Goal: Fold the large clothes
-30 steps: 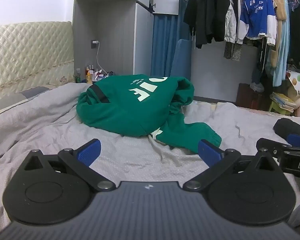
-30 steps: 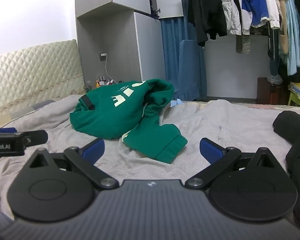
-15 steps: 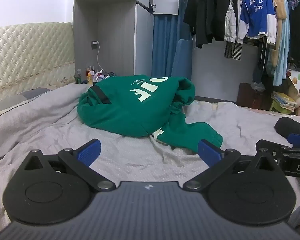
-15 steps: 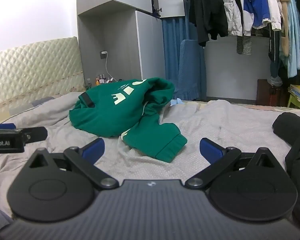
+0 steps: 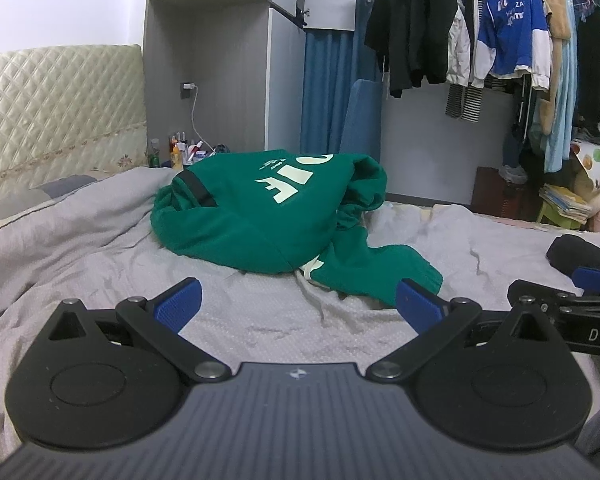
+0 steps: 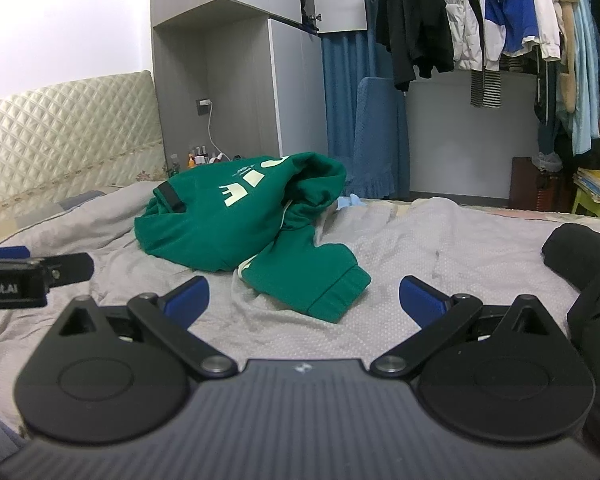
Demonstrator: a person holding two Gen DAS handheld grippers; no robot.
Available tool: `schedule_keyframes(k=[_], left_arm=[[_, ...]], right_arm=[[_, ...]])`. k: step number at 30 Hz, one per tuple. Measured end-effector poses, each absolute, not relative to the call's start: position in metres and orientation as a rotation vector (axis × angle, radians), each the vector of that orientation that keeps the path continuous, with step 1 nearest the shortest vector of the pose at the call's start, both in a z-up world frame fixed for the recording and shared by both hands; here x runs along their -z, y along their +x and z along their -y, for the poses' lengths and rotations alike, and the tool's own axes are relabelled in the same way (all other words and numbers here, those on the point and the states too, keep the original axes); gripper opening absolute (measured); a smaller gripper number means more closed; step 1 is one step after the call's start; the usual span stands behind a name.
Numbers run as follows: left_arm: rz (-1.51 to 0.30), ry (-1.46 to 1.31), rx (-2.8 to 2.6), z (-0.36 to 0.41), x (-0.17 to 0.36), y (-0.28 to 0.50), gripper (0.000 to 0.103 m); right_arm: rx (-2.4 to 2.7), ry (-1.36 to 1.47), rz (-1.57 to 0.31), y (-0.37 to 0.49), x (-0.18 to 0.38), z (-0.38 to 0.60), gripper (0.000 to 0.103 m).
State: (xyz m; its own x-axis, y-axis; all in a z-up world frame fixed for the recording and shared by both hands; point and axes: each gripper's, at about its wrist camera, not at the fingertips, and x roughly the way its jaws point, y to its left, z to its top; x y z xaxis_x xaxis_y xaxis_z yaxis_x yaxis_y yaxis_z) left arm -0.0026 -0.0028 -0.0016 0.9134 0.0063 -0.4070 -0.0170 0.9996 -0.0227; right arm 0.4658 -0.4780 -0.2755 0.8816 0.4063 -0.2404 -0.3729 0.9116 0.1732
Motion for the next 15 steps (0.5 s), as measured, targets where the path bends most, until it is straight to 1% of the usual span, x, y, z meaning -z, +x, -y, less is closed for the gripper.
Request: schedule_keyframes(k=[15], left_arm=[[-0.42,-0.027,-0.007,0.0052,0.0043,-0.0028,0.103]], right_arm=[[-0.408,0.119,-0.296,0.4687,0.2754,0.476,0.103]])
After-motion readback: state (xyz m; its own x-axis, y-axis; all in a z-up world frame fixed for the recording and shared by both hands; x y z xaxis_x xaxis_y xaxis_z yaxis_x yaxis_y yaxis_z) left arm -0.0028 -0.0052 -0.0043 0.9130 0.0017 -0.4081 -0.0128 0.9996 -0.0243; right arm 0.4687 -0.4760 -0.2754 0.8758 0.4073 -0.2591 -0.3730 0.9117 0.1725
